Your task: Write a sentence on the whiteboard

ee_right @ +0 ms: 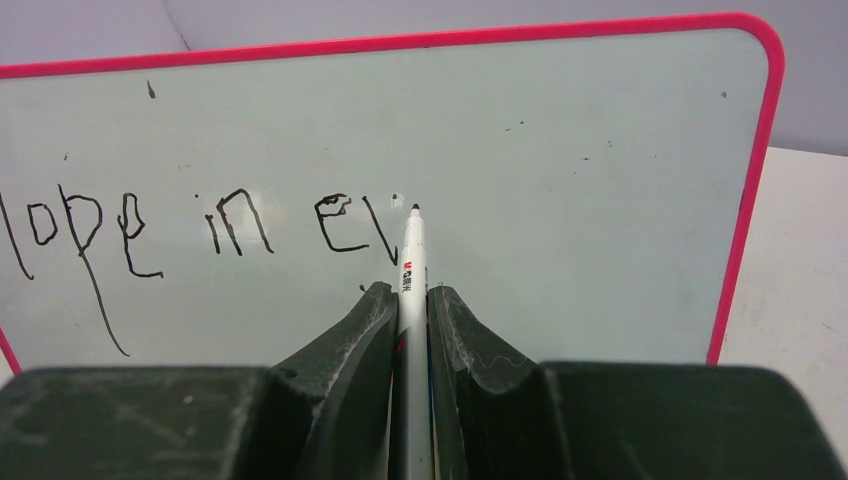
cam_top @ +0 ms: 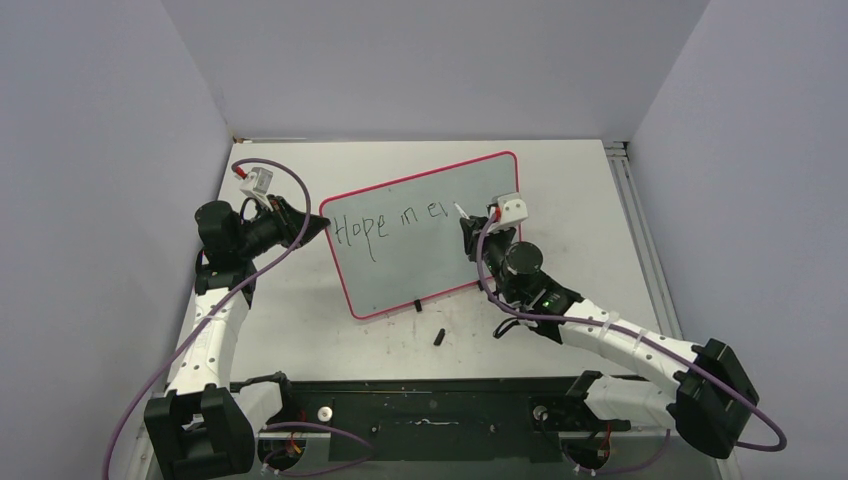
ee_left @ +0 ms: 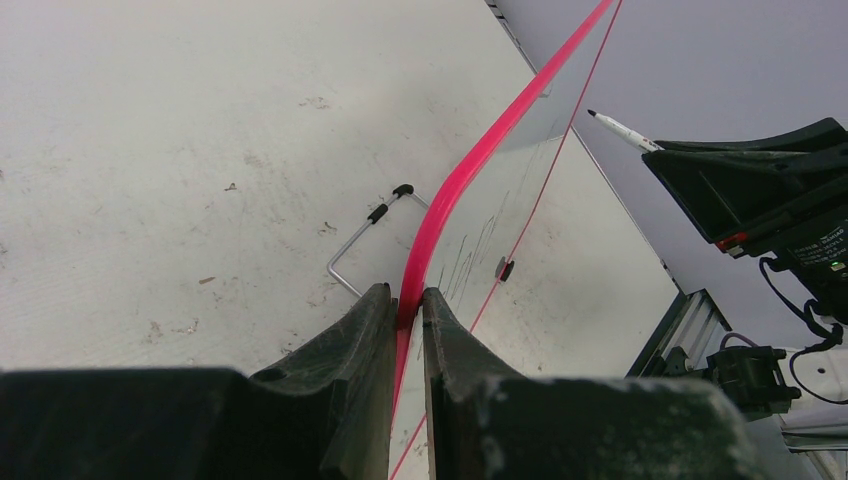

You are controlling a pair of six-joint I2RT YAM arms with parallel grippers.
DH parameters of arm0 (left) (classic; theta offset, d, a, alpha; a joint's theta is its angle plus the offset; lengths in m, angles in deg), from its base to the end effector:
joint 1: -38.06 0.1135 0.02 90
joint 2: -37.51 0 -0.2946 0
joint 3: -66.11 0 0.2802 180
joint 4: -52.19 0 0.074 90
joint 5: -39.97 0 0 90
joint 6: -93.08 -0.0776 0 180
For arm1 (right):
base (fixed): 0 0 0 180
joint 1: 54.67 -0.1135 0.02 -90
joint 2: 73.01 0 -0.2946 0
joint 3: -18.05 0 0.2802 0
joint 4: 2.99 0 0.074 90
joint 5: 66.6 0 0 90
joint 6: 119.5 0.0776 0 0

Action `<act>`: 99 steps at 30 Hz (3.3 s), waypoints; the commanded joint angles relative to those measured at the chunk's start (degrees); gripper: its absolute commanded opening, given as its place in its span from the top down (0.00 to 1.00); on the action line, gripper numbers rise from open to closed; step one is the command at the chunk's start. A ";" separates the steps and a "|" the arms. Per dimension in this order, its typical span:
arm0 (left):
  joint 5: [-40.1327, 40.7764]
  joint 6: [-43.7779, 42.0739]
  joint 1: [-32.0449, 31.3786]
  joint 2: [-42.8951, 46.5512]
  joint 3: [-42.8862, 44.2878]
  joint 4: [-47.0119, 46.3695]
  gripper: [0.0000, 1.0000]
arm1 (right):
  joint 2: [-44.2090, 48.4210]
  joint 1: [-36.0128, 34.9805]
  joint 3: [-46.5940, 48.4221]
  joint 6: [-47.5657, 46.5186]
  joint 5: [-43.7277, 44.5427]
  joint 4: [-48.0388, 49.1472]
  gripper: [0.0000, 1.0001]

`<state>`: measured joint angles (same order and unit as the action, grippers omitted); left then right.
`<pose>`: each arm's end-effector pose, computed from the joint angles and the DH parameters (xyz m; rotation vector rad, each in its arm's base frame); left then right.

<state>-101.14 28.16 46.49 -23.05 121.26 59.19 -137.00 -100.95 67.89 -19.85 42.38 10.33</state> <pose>0.2799 -0.0196 0.3173 0.1350 1.8084 -0.9978 0.2324 0.2065 0.3076 -0.2502 1.5872 0.4987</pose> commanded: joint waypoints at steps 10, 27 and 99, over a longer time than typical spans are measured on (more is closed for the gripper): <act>-0.43 -0.47 -0.38 0.14 1.60 0.36 0.88 | -2.64 0.50 1.47 -0.59 -2.41 4.33 0.95; -0.44 -0.47 -0.39 -0.04 1.68 0.43 0.88 | -4.69 0.64 3.29 -1.66 -2.46 6.85 0.95; -0.44 -0.56 -0.62 -0.12 1.78 0.51 0.88 | -4.47 1.50 1.07 -1.22 -1.19 6.74 0.95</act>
<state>-101.05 28.12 46.40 -23.05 121.29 59.19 -140.41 -100.04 66.58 -20.33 40.15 13.26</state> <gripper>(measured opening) 0.127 0.158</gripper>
